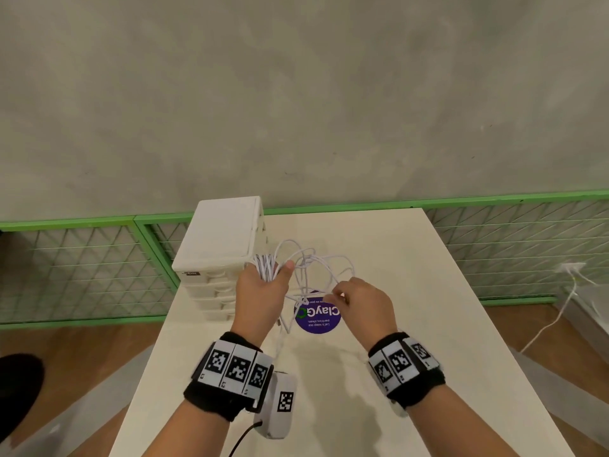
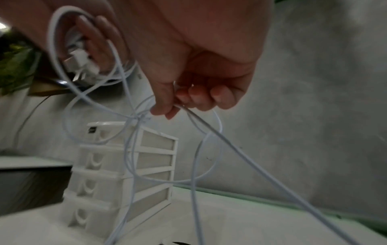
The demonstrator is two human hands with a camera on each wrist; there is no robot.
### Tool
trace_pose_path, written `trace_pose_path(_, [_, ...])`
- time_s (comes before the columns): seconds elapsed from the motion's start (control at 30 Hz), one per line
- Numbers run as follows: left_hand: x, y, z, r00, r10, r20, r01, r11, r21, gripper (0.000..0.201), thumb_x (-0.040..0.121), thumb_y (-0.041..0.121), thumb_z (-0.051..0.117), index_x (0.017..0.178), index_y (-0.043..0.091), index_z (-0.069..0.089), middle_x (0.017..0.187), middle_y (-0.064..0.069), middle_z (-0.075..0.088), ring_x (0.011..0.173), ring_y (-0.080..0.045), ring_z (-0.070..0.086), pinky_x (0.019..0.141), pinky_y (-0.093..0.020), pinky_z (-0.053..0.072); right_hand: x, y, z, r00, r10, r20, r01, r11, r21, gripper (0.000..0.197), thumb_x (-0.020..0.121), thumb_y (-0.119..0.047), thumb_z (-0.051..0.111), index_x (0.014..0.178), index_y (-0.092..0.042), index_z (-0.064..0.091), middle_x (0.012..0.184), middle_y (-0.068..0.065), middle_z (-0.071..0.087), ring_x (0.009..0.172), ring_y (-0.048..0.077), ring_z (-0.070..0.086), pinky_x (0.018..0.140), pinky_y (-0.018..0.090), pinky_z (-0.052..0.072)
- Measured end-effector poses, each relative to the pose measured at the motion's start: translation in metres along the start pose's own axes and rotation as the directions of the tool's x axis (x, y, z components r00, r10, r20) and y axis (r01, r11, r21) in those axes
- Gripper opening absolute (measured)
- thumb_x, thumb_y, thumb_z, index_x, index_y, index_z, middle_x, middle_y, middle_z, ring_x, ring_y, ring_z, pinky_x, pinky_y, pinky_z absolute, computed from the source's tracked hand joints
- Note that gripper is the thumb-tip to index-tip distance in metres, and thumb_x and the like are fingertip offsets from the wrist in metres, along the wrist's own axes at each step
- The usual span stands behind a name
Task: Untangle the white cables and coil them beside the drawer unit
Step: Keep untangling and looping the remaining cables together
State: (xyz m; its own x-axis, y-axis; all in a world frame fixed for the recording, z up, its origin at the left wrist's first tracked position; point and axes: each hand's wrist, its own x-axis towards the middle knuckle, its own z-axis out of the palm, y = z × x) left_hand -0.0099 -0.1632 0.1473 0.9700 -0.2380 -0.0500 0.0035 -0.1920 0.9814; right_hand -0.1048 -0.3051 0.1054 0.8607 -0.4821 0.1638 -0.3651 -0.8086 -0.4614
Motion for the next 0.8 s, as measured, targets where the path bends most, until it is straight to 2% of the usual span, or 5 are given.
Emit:
trace_pose_path(0.17, [0.01, 0.005, -0.026, 0.99, -0.039, -0.136, 0.032, 0.998, -0.055, 0.029, 0.087, 0.029, 0.066, 0.084, 0.009, 0.046, 0.075, -0.006, 0.052, 0.064, -0.018, 0.048, 0.052, -0.027, 0.037, 0.006, 0.076, -0.023, 0.814, 0.555, -0.174, -0.412, 0.761, 0.501, 0.029, 0.088, -0.032, 0.06, 0.079, -0.005, 0.063, 0.081, 0.015, 0.067, 0.074, 0.027, 0.055, 0.067, 0.029, 0.038])
trace_pose_path(0.37, [0.024, -0.002, -0.039, 0.978, -0.009, -0.207, -0.007, 0.997, -0.076, 0.028, 0.087, 0.027, 0.066, 0.088, 0.006, 0.049, 0.073, -0.006, 0.054, 0.065, -0.02, 0.049, 0.054, -0.028, 0.039, -0.02, 0.163, -0.016, 0.523, 0.852, -0.022, -0.754, 0.474, 0.455, 0.037, 0.092, -0.032, 0.05, 0.098, 0.001, 0.063, 0.098, 0.025, 0.065, 0.092, 0.04, 0.06, 0.083, 0.04, 0.047])
trace_pose_path(0.5, [0.024, -0.007, -0.024, 0.988, 0.009, -0.153, -0.014, 0.999, -0.03, 0.039, 0.082, 0.037, 0.069, 0.088, 0.001, 0.054, 0.08, -0.014, 0.058, 0.07, -0.024, 0.052, 0.062, -0.03, 0.042, -0.023, 0.136, -0.007, 0.638, 0.768, 0.055, -0.747, 0.6, 0.287, 0.047, 0.091, -0.032, 0.055, 0.125, -0.001, 0.048, 0.125, 0.025, 0.053, 0.115, 0.038, 0.05, 0.093, 0.041, 0.04])
trace_pose_path(0.63, [0.022, -0.011, -0.011, 0.993, -0.022, -0.115, 0.017, 0.999, -0.051, 0.04, 0.08, 0.038, 0.07, 0.086, 0.002, 0.053, 0.076, -0.016, 0.055, 0.067, -0.024, 0.05, 0.061, -0.033, 0.042, -0.017, 0.08, -0.01, 0.827, 0.443, -0.345, -0.361, 0.89, 0.278, 0.07, 0.081, -0.027, 0.069, 0.139, -0.009, 0.036, 0.131, 0.016, 0.046, 0.121, 0.03, 0.042, 0.1, 0.044, 0.038])
trace_pose_path(0.8, [0.016, -0.01, -0.003, 0.997, -0.027, -0.077, 0.023, 0.998, -0.058, 0.036, 0.082, 0.033, 0.07, 0.084, 0.003, 0.052, 0.069, -0.013, 0.052, 0.061, -0.022, 0.048, 0.058, -0.034, 0.042, -0.019, 0.012, -0.018, 0.986, -0.042, -0.159, 0.081, 0.965, 0.249, 0.012, 0.081, -0.042, 0.064, 0.079, -0.031, 0.066, 0.054, -0.019, 0.052, 0.058, -0.002, 0.049, 0.064, 0.022, 0.045])
